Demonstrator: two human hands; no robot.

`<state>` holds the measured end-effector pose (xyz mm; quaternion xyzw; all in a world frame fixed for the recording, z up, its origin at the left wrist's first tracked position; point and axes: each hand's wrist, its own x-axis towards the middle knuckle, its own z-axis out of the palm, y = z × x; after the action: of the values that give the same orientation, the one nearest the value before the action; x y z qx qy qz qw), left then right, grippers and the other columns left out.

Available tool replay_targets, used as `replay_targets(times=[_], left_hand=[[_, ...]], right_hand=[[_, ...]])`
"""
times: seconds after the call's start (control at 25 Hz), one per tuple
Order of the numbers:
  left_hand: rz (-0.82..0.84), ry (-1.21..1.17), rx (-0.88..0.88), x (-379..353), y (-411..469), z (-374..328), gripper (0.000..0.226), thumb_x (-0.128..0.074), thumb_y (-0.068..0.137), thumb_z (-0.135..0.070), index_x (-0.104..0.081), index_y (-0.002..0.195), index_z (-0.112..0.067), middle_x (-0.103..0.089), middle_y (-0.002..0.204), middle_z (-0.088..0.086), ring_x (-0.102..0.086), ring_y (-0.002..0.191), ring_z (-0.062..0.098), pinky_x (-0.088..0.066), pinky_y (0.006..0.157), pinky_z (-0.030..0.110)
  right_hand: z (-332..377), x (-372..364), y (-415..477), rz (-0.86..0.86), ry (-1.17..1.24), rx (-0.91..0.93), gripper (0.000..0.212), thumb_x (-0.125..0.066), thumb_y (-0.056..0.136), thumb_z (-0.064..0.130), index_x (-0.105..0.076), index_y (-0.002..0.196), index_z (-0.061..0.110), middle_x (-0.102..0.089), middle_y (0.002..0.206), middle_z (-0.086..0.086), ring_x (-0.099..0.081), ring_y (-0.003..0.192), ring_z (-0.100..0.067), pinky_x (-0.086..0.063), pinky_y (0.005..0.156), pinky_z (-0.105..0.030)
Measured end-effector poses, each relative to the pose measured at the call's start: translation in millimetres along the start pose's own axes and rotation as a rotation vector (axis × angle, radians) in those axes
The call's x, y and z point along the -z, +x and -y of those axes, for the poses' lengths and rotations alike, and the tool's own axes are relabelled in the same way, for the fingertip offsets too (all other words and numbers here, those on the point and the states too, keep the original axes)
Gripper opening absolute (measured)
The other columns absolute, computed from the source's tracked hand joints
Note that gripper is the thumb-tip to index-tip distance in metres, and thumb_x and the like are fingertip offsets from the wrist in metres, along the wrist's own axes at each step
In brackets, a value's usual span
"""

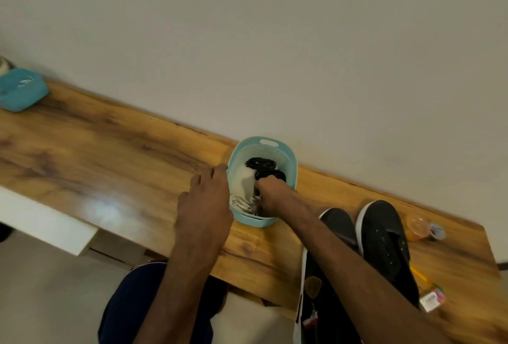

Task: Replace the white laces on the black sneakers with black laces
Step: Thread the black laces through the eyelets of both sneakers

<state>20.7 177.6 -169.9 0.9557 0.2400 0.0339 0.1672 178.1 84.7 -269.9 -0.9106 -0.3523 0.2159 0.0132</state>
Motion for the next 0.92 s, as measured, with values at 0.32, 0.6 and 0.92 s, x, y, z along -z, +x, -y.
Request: replay_targets(times=[0.32, 0.6, 0.92], left_hand=[[0.059, 0.034, -0.074, -7, -5, -16, 0.064, -0.054, 0.094, -0.011, -0.023, 0.149, -0.021, -0.04, 0.147, 0.0, -0.044, 0.126, 0.021, -0.046, 0.09, 0.038], [0.078, 0.024, -0.096, -8, -8, -21, 0.066, -0.055, 0.093, -0.012, -0.022, 0.15, -0.02, -0.039, 0.148, 0.001, -0.043, 0.128, 0.021, -0.046, 0.094, 0.04], [0.078, 0.047, -0.086, -9, -7, -25, 0.069, -0.055, 0.093, -0.013, -0.019, 0.152, -0.019, -0.035, 0.15, 0.002, -0.042, 0.13, 0.021, -0.045, 0.096, 0.041]], right_hand=[[2, -1, 1, -0.024, -0.017, 0.012, 0.032, -0.07, 0.089, 0.018, -0.066, 0.117, 0.003, -0.066, 0.113, -0.014, -0.064, 0.098, -0.028, -0.055, 0.086, -0.037], [-2, 19, -1, -0.117, 0.117, -0.034, 0.031, -0.069, 0.091, 0.031, -0.068, 0.11, 0.006, -0.069, 0.105, -0.01, -0.064, 0.094, -0.025, -0.054, 0.083, -0.039], [-6, 40, 34, -0.256, -0.135, -0.056, 0.019, -0.058, 0.098, 0.018, -0.066, 0.105, 0.003, -0.07, 0.11, -0.016, -0.063, 0.105, -0.031, -0.047, 0.085, -0.037]])
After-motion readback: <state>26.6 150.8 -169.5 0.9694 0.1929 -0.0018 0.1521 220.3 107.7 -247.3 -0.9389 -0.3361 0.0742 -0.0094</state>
